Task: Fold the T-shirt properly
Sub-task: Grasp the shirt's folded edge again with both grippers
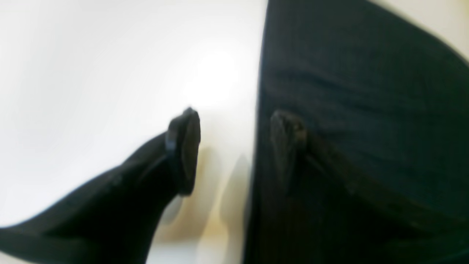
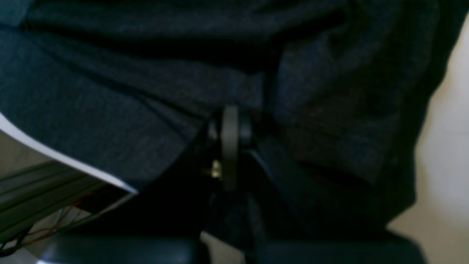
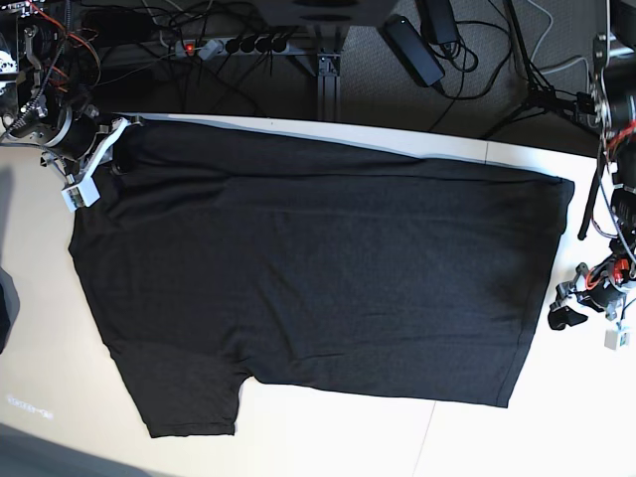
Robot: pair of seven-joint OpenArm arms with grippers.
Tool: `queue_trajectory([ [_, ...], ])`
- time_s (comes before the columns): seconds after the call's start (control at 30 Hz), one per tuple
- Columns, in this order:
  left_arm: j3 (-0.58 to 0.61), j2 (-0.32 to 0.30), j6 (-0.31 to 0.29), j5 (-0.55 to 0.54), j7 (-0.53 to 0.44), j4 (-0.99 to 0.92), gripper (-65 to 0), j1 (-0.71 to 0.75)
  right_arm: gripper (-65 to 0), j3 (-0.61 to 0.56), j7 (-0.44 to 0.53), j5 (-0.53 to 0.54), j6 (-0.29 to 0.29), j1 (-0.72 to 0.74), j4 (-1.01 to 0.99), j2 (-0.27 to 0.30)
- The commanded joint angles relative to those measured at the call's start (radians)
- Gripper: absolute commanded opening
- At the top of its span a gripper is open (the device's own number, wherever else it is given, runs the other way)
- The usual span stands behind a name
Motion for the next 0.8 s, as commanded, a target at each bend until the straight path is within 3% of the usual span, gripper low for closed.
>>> queue_trajectory([
  [0.0, -0.004, -0.012, -0.010, -0.018, -0.018, -0.032, -30.4, -0.055, -65.0, 0.011, 0.008, 0.000, 0.056, -0.001, 0.011, 0.018],
  [0.23, -0.004, 0.037, -0.011, -0.016, -0.006, -0.201, -30.4, -0.132, -65.0, 0.011, 0.000, 0.000, 0.056, -0.003, 0.011, 0.018],
  [0.77, -0.004, 0.146, 0.024, 0.063, -0.051, -0.214, -30.5, -0.140, -65.0, 0.011, -0.016, 0.012, 0.056, -0.004, 0.011, 0.016],
])
